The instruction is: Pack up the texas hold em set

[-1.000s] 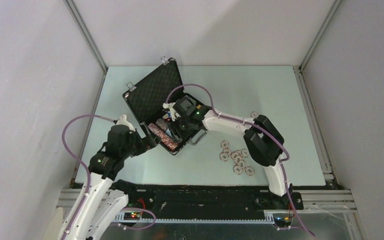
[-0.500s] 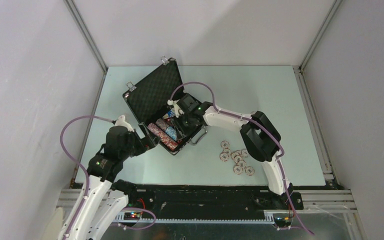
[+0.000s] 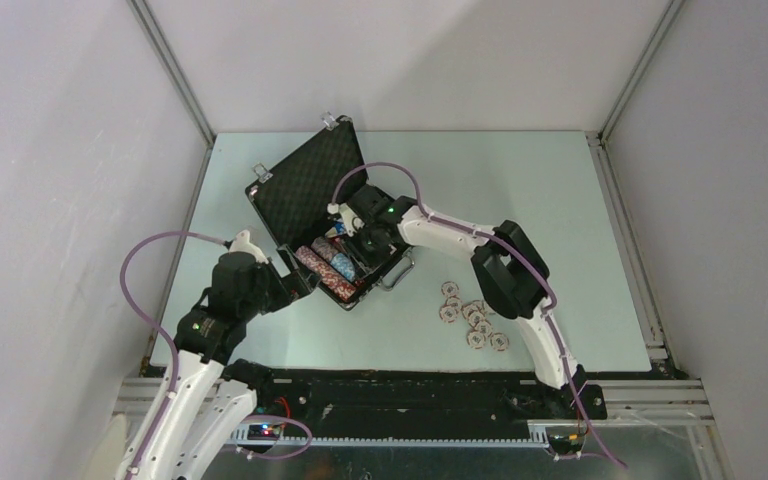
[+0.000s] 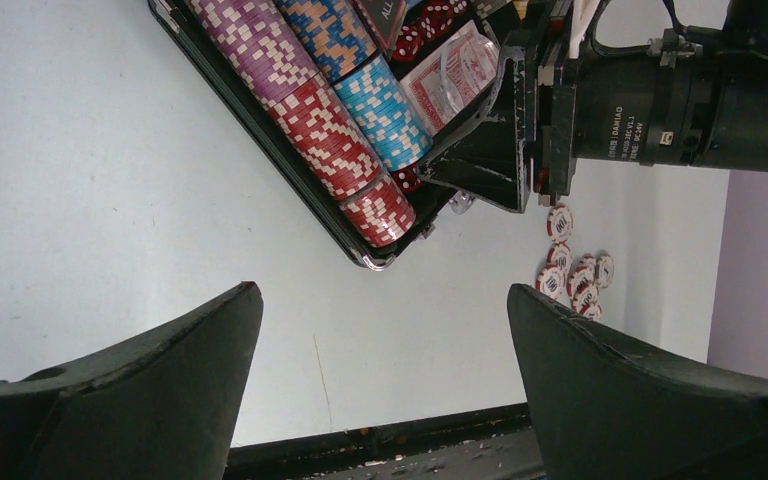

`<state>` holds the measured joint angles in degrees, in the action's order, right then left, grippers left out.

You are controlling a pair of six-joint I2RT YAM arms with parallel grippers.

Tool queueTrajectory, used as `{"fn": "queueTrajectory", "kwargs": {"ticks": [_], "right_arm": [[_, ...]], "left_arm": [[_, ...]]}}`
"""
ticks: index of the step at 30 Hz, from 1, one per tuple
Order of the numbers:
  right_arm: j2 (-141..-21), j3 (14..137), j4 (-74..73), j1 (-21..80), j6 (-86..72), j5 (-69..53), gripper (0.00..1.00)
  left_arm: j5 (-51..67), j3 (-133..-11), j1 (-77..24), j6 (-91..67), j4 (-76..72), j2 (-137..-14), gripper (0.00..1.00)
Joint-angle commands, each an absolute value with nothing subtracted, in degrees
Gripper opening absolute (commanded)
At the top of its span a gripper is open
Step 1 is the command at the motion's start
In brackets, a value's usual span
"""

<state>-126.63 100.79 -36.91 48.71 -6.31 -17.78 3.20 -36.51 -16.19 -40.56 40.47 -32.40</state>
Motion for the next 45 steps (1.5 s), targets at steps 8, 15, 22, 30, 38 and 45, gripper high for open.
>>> {"fn": "queueTrajectory", "kwargs": {"ticks": [8,15,22,30,38,45], "right_arm": [[-134.2,106.6,-42.8,51.9,-2.6,-21.3,0.38],[-136.8,109.8,-43.8,53.3,-3.4,-22.4,0.37],[-137.3,109.7,-44.4,53.6,-4.1,-22.9,0.36],[-132.6,108.2,-43.9,54.3,-9.3,-14.1,0.27],[-129.6,108.4,-44.3,54.0,-10.2,-14.4,0.30],[-126.3,108.3,-43.9,52.0,-12.7,-14.4,0.29]], "left_arm": [[3.7,-37.5,-16.4,-40.7,39.3,-33.0,1.00],[3.8,-37.6,-16.3,-40.4,39.5,-32.7,1.00],[3.5,-37.3,-16.3,-40.7,39.7,-32.2,1.00],[3.0,-37.3,-16.3,-40.5,39.6,-32.1,1.00],[3.2,-37.2,-16.4,-40.3,39.6,-32.4,1.00],[3.3,-37.0,-16.3,-40.5,39.4,-32.3,1.00]]}}
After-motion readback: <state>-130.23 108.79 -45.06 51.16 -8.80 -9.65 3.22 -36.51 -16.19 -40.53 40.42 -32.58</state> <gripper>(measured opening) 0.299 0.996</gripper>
